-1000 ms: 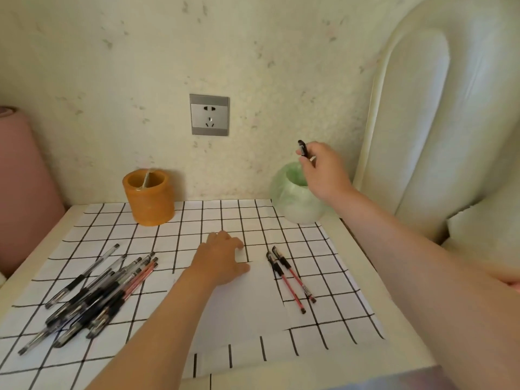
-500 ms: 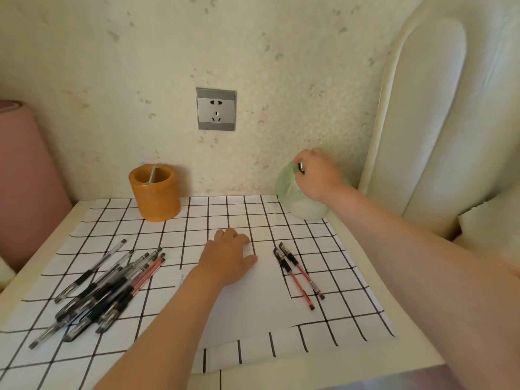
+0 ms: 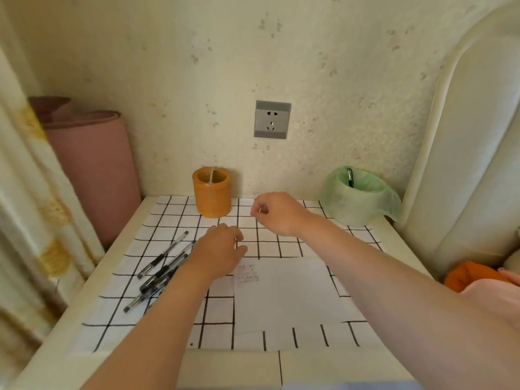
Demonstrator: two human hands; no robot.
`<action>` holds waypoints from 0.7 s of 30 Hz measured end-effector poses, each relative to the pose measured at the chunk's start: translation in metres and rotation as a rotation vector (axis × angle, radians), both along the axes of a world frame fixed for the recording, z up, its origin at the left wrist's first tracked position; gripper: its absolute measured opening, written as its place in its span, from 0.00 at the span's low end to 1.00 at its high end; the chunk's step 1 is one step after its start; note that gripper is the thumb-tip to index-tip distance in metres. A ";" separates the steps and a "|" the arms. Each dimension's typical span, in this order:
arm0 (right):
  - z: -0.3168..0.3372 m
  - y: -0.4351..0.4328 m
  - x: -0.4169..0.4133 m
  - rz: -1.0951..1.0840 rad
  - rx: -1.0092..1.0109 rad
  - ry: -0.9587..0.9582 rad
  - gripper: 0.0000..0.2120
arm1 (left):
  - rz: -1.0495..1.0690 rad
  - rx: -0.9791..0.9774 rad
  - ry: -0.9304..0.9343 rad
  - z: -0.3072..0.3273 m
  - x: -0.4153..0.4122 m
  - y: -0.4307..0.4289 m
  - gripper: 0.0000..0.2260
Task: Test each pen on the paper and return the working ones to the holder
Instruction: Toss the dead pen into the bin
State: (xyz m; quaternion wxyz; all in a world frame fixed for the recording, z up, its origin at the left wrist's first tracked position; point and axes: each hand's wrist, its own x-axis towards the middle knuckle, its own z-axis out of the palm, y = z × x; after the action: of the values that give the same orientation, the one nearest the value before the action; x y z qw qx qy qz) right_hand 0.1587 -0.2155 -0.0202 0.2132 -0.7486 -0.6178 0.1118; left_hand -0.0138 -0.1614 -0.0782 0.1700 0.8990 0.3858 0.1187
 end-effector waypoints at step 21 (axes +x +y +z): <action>-0.053 0.019 -0.110 0.327 -0.322 0.015 0.09 | -0.073 -0.175 0.197 0.003 -0.115 0.031 0.15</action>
State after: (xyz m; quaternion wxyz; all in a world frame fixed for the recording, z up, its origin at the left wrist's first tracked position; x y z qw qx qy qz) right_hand 0.0492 -0.1965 -0.0735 0.0744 -0.6621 -0.7035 0.2475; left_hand -0.1283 -0.1305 -0.0750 0.2133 0.9014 0.3767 -0.0105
